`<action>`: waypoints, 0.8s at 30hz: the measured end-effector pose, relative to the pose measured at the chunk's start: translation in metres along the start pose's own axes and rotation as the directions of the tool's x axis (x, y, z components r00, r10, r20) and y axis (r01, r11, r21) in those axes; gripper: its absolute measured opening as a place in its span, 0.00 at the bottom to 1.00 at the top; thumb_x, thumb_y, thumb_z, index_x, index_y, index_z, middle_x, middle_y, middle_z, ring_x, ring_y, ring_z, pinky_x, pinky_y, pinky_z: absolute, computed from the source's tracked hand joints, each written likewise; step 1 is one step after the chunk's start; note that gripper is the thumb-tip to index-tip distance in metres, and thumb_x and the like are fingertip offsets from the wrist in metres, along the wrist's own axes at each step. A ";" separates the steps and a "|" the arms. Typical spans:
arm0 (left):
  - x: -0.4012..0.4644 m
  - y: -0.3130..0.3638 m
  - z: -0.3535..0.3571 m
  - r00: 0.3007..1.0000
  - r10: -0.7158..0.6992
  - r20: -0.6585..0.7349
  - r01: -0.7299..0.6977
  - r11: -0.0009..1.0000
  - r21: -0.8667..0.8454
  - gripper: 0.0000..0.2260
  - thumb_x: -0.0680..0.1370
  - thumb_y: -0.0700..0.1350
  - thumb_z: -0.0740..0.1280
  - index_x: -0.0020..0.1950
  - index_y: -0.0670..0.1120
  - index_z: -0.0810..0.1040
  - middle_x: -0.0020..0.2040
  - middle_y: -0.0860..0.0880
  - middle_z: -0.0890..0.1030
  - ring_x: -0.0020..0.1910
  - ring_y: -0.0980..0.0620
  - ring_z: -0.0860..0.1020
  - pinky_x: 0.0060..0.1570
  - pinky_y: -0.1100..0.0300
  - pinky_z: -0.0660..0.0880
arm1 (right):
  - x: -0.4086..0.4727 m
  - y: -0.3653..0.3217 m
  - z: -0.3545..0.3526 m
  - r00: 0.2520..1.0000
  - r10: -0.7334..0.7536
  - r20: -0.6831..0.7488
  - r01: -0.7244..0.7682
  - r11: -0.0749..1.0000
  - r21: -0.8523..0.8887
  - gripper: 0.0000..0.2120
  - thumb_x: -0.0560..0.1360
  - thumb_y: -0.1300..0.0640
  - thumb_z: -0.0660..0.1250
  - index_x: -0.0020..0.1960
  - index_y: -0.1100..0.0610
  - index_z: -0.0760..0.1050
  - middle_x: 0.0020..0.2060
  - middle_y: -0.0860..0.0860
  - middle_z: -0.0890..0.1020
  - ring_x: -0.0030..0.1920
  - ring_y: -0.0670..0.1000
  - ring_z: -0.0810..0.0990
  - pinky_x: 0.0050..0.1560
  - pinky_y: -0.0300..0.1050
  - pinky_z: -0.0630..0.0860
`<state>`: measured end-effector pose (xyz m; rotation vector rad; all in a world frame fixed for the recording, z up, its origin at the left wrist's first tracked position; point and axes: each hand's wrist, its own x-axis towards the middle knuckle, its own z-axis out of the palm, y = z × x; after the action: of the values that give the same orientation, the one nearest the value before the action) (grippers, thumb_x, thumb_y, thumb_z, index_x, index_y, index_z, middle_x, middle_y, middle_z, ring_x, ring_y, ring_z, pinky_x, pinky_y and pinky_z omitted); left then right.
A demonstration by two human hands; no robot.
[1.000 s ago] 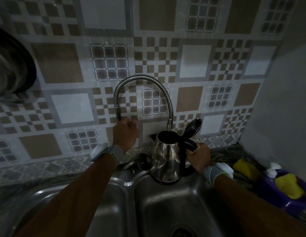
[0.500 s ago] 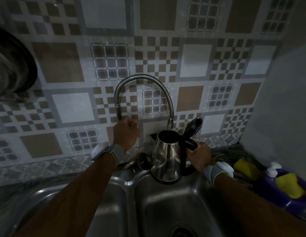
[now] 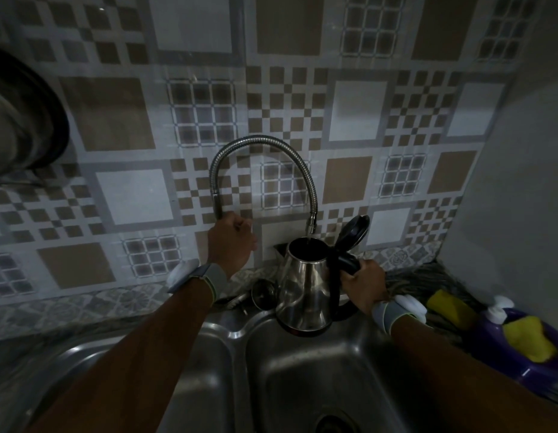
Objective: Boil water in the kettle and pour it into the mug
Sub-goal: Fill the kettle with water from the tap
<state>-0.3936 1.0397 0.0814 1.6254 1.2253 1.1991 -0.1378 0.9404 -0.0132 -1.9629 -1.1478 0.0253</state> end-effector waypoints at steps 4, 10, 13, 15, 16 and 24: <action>-0.001 -0.001 -0.001 1.000 0.009 -0.003 -0.009 1.000 0.016 0.09 0.85 0.42 0.64 0.51 0.37 0.78 0.43 0.37 0.85 0.33 0.49 0.82 0.28 0.72 0.75 | 0.001 0.001 0.002 1.000 0.008 -0.007 -0.008 1.000 -0.005 0.08 0.68 0.56 0.74 0.40 0.60 0.80 0.36 0.61 0.83 0.39 0.65 0.82 0.37 0.43 0.66; -0.003 0.002 0.000 1.000 -0.012 0.008 0.012 1.000 -0.001 0.10 0.85 0.41 0.63 0.54 0.35 0.79 0.48 0.33 0.86 0.39 0.42 0.82 0.39 0.59 0.78 | 0.002 0.004 0.005 1.000 0.010 -0.015 -0.010 1.000 -0.018 0.08 0.68 0.56 0.74 0.40 0.60 0.80 0.37 0.62 0.83 0.40 0.66 0.81 0.38 0.44 0.68; -0.004 0.004 -0.001 1.000 -0.021 0.013 0.021 1.000 0.001 0.10 0.85 0.41 0.63 0.57 0.34 0.79 0.49 0.34 0.85 0.40 0.42 0.83 0.31 0.66 0.77 | 0.002 0.005 0.005 1.000 0.023 -0.007 -0.023 1.000 -0.014 0.08 0.68 0.55 0.74 0.40 0.60 0.80 0.38 0.61 0.83 0.41 0.65 0.82 0.38 0.44 0.68; -0.004 0.005 -0.002 1.000 -0.017 0.014 0.017 1.000 0.006 0.10 0.85 0.41 0.63 0.57 0.34 0.79 0.49 0.34 0.86 0.40 0.42 0.83 0.32 0.65 0.78 | 0.002 0.005 0.005 1.000 0.025 -0.005 -0.025 1.000 -0.011 0.07 0.68 0.55 0.74 0.41 0.59 0.80 0.38 0.61 0.83 0.41 0.64 0.82 0.39 0.43 0.68; -0.004 0.004 -0.002 1.000 -0.012 0.015 0.012 1.000 0.014 0.10 0.85 0.42 0.63 0.57 0.35 0.79 0.49 0.34 0.86 0.40 0.42 0.83 0.35 0.62 0.78 | 0.001 0.004 0.005 1.000 0.024 -0.004 -0.024 1.000 -0.007 0.07 0.68 0.55 0.74 0.41 0.59 0.80 0.38 0.60 0.84 0.41 0.64 0.82 0.39 0.43 0.68; 0.000 -0.002 -0.002 1.000 0.013 0.026 -0.014 0.999 0.035 0.08 0.85 0.42 0.64 0.53 0.37 0.79 0.46 0.34 0.86 0.34 0.48 0.82 0.38 0.59 0.78 | 0.001 0.000 0.003 1.000 0.022 0.008 -0.021 1.000 -0.023 0.08 0.69 0.56 0.73 0.42 0.62 0.81 0.39 0.63 0.83 0.42 0.65 0.81 0.39 0.44 0.68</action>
<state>-0.3964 1.0404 0.0806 1.6724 1.2274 1.1669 -0.1385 0.9428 -0.0145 -1.9972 -1.1374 0.0321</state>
